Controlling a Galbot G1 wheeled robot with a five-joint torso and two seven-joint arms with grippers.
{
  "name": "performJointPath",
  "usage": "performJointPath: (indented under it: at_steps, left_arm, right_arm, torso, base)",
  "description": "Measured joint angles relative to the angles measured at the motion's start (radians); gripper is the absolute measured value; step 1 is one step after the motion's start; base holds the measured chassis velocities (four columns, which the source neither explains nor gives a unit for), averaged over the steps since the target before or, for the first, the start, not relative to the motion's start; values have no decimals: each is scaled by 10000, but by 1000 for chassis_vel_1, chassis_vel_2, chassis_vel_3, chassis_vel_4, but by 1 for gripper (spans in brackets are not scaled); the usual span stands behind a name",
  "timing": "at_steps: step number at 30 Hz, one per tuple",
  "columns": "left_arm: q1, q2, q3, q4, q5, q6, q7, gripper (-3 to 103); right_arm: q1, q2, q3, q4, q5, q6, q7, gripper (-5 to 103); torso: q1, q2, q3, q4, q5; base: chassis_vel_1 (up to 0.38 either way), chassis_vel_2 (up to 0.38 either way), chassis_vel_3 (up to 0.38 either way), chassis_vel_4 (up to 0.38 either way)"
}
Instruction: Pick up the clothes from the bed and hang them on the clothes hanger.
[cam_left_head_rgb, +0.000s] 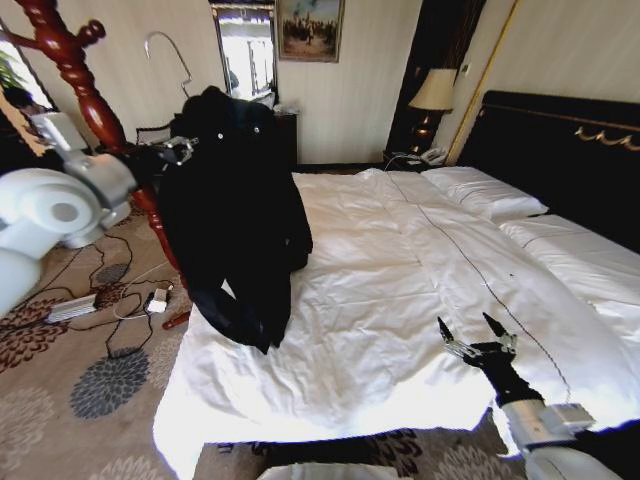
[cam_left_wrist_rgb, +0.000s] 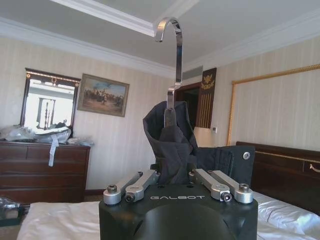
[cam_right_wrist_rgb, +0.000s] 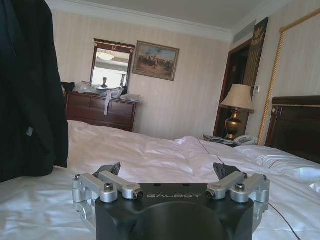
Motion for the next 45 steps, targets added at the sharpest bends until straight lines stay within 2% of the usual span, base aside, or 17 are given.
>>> performJointPath:
  at_steps: [2,5,7,9,11,17,27,32,38,45]
  left_arm:
    - [-23,-156,41,97,79,5,-19,18]
    - [-337,-939,368,761,435,14,-111,18]
    - [-471,-1083,481,930,488,14,-137,18]
    - [-1656,-1894,1531,1857,633,300,-388,18]
    - [-2081,-2259,1923,2292,806,487,-501,18]
    - [-2643,-2852,2446,3075,1000,690,-732,18]
    - [-3707,-4499,3041,5150,1292,1004,-1161,18]
    - [-4370,-4827,3318,5973,1256,1293,-1250,18]
    - [-5349,-5303,3632,7293,1172,1852,-1490,18]
    - [-5980,-5564,3733,8109,1250,2167,-1449,18]
  right_arm:
    - [0,0,0,1,0,0,0,100]
    - [0,0,0,1,0,0,0,100]
    - [0,0,0,1,0,0,0,100]
    - [0,0,0,1,-1,0,0,100]
    - [0,0,0,0,0,0,0,100]
    - [0,0,0,0,0,1,-1,100]
    - [0,0,0,-1,0,1,0,100]
    - [0,0,0,-1,0,1,-1,100]
    - [0,0,0,-1,-1,1,-1,100]
    - [0,-1,0,-1,-1,1,-1,100]
  torso:
    - [0,0,0,0,0]
    - [-1,0,0,3,0]
    - [0,0,0,4,0]
    - [0,0,0,1,3]
    - [-1,0,0,0,3]
    - [-1,0,0,5,0]
    - [0,0,0,-2,2]
    - [-1,0,-1,7,1]
    - [-1,0,0,2,1]
    - [-1,0,-2,3,2]
  base:
    - [0,0,0,0]
    - [0,0,0,0]
    - [0,0,0,0]
    - [0,0,0,0]
    - [0,0,0,0]
    - [0,0,0,0]
    - [0,0,0,0]
    - [0,0,0,0]
    - [0,0,0,0]
    - [0,0,0,0]
